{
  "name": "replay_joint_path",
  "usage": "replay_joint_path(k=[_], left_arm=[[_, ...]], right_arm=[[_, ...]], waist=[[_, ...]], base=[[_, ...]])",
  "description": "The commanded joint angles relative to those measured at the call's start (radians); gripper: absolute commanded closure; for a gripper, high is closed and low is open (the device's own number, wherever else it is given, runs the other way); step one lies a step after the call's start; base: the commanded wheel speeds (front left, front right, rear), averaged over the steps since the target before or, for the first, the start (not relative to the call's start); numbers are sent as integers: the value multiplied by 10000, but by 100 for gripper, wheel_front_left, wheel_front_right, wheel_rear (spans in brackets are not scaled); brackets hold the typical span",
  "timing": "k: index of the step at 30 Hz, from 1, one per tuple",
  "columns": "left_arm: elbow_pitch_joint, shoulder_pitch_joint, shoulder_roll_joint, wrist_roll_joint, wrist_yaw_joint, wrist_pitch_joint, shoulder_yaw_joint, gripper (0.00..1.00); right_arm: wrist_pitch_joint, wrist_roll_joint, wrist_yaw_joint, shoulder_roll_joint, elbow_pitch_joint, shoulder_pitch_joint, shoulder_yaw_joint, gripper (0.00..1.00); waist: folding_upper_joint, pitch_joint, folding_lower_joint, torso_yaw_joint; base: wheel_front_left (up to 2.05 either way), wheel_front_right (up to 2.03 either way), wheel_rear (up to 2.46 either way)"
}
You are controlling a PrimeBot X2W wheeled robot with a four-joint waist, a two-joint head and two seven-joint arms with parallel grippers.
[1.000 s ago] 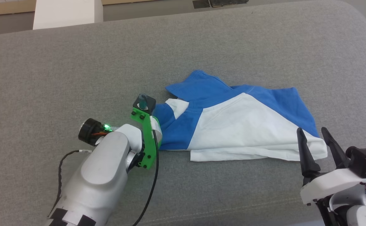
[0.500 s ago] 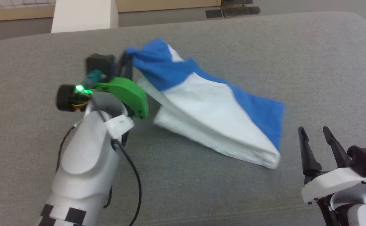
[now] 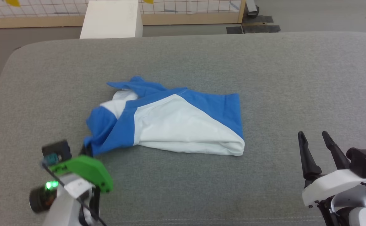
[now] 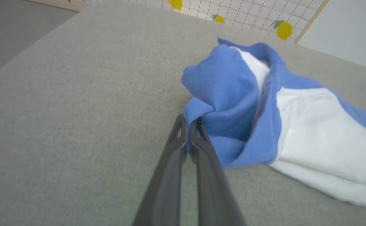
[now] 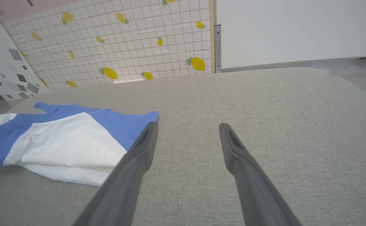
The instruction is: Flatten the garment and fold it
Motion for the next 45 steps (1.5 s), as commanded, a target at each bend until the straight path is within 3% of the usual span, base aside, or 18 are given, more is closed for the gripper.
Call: replay_joint_path(k=[1, 2, 5, 12, 18, 20, 21, 28, 29, 30, 31, 32, 38, 45], left_arm=[[-21, 362, -58, -181, 38, 211, 19, 37], [-78, 633, -143, -400, -20, 372, 55, 0], [-317, 1115, -232, -711, -194, 277, 160, 0], [-1240, 1308, -553, -629, -554, -2573, 776, 0], [-2235, 751, -889, 422, -916, -3004, 1103, 0], [-2618, 612, -1066, 812, -1173, -3008, 1319, 0], [-2951, 563, -1325, 1244, -1533, -3010, 1517, 0], [-3032, 585, -1513, 1527, -1806, -3012, 1616, 0], [-3026, 591, -1515, 1467, -1777, -3012, 1592, 0], [-3015, 601, -1517, 1416, -1738, -3012, 1567, 0], [-3006, 621, -1518, 1375, -1689, -3012, 1544, 0], [-2991, 651, -1519, 1363, -1653, -3012, 1537, 0], [-2799, 811, -1521, 1417, -1540, -3013, 1523, 0], [-2586, 1134, -1522, 1529, -1603, -3013, 1654, 0]], right_arm=[[58, 23, -15, -1, -64, 73, 24, 0], [123, 11, -15, -1, -84, 68, 53, 0], [261, -92, -15, -1, -127, -16, 133, 0], [623, -729, -15, -1, 153, -1081, 628, 0], [1331, -1053, -15, -1, 1783, -3082, 672, 0], [1905, -1119, -15, -1, 2612, -3744, 577, 0], [2940, -1132, -15, -1, 3858, -4585, 406, 0], [5208, -1231, -15, -1, 5451, -5440, 555, 0], [5474, -1221, -15, -1, 5542, -5446, 629, 23], [5694, -1223, -15, -1, 5593, -5437, 711, 56], [5831, -1197, -15, -1, 5572, -5416, 812, 95], [5806, -1215, -15, -1, 5495, -5393, 793, 100], [4169, -1530, -15, -118, 4365, -5014, -390, 100], [3207, -1952, -15, -167, 2013, -3667, -3251, 100]], waist=[[0, 24, 1, 116], [0, 50, 1, 167], [0, 170, 1, 308], [0, 741, 1, 740], [0, 1464, 1, 1289], [0, 1715, 1, 1503], [0, 1996, 1, 1802], [0, 2311, 1, 2182], [0, 2311, 1, 2192], [0, 2297, 1, 2192], [0, 2263, 1, 2176], [0, 2218, 1, 2145], [0, 1656, 1, 1829], [0, 823, 1, 1270]], base=[[0, 0, 0], [0, 0, 0], [0, 0, 0], [0, 0, 0], [0, 0, 0], [0, 0, 0], [0, 0, 0], [0, 0, 0], [0, 0, 0], [0, 0, 0], [0, 0, 0], [0, 0, 0], [0, 0, 0], [0, 0, 0]])
